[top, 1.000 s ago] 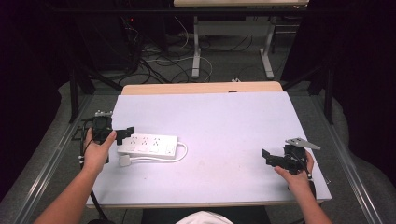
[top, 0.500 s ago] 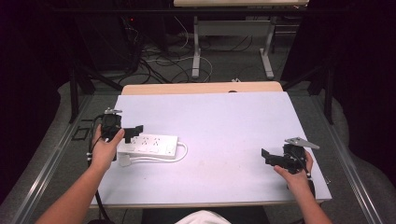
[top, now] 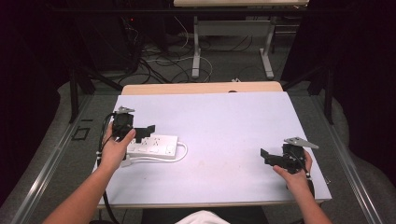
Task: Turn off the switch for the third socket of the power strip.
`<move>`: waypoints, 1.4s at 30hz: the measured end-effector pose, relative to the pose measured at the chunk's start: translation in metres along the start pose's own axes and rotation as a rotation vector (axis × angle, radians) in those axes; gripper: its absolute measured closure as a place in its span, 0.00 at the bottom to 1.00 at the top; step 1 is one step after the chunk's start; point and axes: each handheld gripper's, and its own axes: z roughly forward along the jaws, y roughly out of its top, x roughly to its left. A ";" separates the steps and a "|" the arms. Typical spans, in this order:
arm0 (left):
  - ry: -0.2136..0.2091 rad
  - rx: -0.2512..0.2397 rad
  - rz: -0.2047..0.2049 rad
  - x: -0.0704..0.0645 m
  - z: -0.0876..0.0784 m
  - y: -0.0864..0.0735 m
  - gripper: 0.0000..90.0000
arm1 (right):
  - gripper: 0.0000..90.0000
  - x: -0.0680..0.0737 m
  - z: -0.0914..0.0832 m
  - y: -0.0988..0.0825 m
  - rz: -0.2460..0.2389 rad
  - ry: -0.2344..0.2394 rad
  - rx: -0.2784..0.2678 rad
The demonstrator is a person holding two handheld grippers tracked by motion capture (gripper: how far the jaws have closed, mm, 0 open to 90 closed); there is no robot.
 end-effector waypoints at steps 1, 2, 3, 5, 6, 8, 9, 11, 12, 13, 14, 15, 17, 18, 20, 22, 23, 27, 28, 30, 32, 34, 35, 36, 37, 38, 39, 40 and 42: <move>-0.010 -0.001 0.000 -0.003 0.000 0.000 0.00 | 0.02 0.000 0.000 0.000 -0.001 0.000 0.002; -0.015 0.000 0.002 -0.005 0.001 0.000 0.00 | 0.02 0.001 0.000 0.000 0.000 0.001 0.002; -0.024 -0.001 0.006 -0.009 0.002 0.000 0.00 | 0.02 0.001 0.000 0.000 -0.003 0.001 0.000; -0.037 -0.003 0.008 -0.014 0.002 0.000 0.00 | 0.02 0.001 0.000 0.001 -0.002 0.003 -0.004; -0.047 -0.006 0.011 -0.017 0.003 0.000 0.00 | 0.03 0.002 0.000 0.002 -0.005 0.004 -0.008; -0.065 -0.017 0.009 -0.024 0.004 0.001 0.00 | 0.03 0.003 0.001 0.002 0.000 0.008 -0.004; -0.075 -0.019 0.014 -0.028 0.004 0.001 0.00 | 0.03 0.003 0.001 0.002 -0.004 0.007 -0.004; -0.093 -0.022 0.020 -0.034 0.005 0.001 0.00 | 0.03 0.005 0.002 0.002 -0.004 0.011 -0.001; -0.100 -0.022 0.026 -0.037 0.005 0.002 0.00 | 0.03 0.005 0.002 0.002 -0.010 0.012 -0.002; -0.110 -0.026 0.028 -0.040 0.006 0.002 0.00 | 0.03 0.005 0.002 0.002 -0.016 0.009 -0.008; -0.120 -0.029 0.036 -0.044 0.006 0.002 0.00 | 0.03 0.005 0.002 0.003 -0.016 0.014 -0.006; -0.129 -0.032 0.032 -0.047 0.006 0.002 0.00 | 0.03 0.006 0.002 0.003 -0.012 0.015 -0.005; -0.153 -0.036 0.043 -0.051 0.006 0.002 0.01 | 0.03 0.007 0.002 0.003 -0.013 0.016 -0.006; -0.162 -0.037 0.039 -0.054 0.006 0.002 0.01 | 0.03 0.007 0.002 0.003 -0.018 0.016 -0.007; -0.169 -0.034 0.065 -0.059 0.006 0.000 0.01 | 0.03 0.008 0.003 0.003 -0.018 0.017 -0.006; -0.179 -0.033 0.075 -0.063 0.006 -0.002 0.01 | 0.03 0.008 0.003 0.003 -0.019 0.018 -0.006; -0.180 -0.030 0.086 -0.065 0.006 -0.003 0.01 | 0.03 0.008 0.003 0.003 -0.018 0.018 -0.005; -0.195 -0.041 0.106 -0.071 0.006 -0.009 0.01 | 0.03 0.008 0.003 0.003 -0.017 0.018 -0.006; -0.198 -0.044 0.104 -0.073 0.006 -0.011 0.01 | 0.03 0.008 0.002 0.003 -0.015 0.018 -0.006; -0.210 -0.044 0.122 -0.076 0.006 -0.015 0.01 | 0.03 0.008 0.002 0.003 -0.017 0.016 -0.006; -0.220 -0.052 0.126 -0.079 0.005 -0.018 0.01 | 0.03 0.008 0.002 0.003 -0.013 0.016 -0.004; -0.228 -0.051 0.131 -0.082 0.004 -0.022 0.01 | 0.03 0.008 0.002 0.003 -0.013 0.016 -0.005; -0.232 -0.051 0.131 -0.084 0.004 -0.024 0.01 | 0.03 0.009 0.002 0.002 -0.009 0.008 -0.012; -0.236 -0.050 0.138 -0.085 0.004 -0.026 0.01 | 0.03 0.009 0.002 0.002 -0.006 0.011 -0.008; -0.239 -0.051 0.138 -0.086 0.004 -0.028 0.01 | 0.03 0.009 0.002 0.002 -0.006 0.011 -0.008; -0.242 -0.051 0.145 -0.087 0.004 -0.030 0.01 | 0.03 0.009 0.001 0.002 -0.007 0.014 -0.003; -0.243 -0.056 0.148 -0.089 0.003 -0.032 0.01 | 0.03 0.009 0.001 0.002 -0.012 0.014 -0.005; -0.243 -0.050 0.149 -0.090 0.003 -0.034 0.01 | 0.03 0.008 0.001 0.002 -0.015 0.014 -0.005; -0.242 -0.056 0.164 -0.092 0.003 -0.037 0.01 | 0.03 0.008 0.001 0.002 -0.017 0.015 -0.005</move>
